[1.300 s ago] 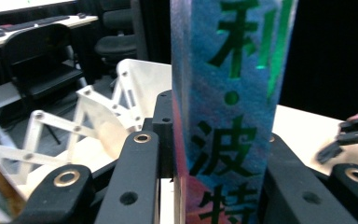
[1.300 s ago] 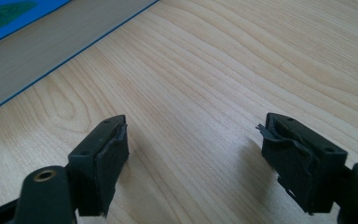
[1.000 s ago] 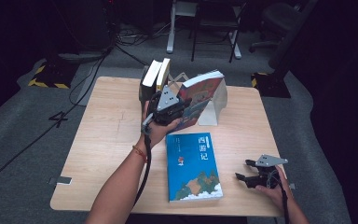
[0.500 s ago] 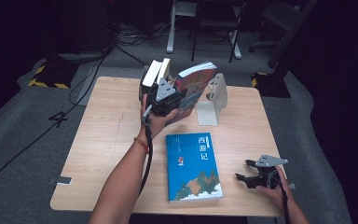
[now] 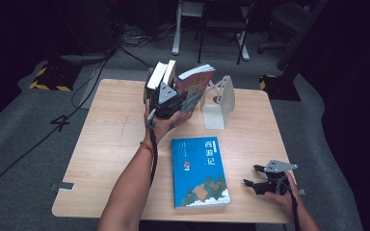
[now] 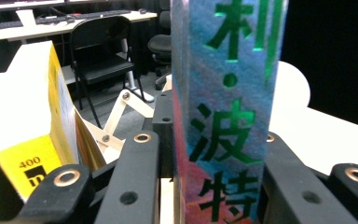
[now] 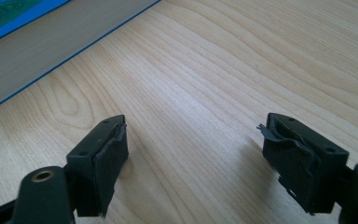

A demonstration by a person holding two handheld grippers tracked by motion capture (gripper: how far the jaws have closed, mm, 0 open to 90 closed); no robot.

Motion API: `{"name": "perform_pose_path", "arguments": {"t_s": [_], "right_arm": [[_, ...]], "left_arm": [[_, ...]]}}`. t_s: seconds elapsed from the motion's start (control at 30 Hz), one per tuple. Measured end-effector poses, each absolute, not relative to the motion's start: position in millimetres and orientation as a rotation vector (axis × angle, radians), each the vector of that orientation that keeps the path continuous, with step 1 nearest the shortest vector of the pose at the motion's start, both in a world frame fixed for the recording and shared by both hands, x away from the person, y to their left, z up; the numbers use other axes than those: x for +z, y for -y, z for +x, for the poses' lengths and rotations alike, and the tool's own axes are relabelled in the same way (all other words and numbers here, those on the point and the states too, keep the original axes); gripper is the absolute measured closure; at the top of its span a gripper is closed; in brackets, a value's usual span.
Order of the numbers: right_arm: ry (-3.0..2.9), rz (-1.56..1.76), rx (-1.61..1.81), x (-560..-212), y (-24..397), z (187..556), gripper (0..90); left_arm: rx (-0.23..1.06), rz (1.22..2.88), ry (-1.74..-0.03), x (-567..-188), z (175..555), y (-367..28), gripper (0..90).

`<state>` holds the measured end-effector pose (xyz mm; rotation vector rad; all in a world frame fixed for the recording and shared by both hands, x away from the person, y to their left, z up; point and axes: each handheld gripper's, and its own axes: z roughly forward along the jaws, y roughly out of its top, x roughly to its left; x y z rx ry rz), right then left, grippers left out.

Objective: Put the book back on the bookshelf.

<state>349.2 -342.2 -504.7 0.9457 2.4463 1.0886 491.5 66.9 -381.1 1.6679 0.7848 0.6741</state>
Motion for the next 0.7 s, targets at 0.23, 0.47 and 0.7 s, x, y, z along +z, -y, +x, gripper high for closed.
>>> {"name": "perform_pose_path", "arguments": {"t_s": [0.23, 0.47, 0.7], "right_arm": [[-2.454, 0.934, 1.091, -505, 342, 348, 22.5], [-2.457, 0.929, 1.093, -505, 342, 347, 22.5], [-2.456, 0.927, 1.093, -505, 342, 348, 22.5]], "left_arm": [[0.691, 1.656, -0.834, -395, 502, -58, 74.1], [0.672, 1.622, -0.843, -401, 503, -61, 74.0], [0.627, 1.617, -0.841, -407, 494, -70, 73.6]]}}
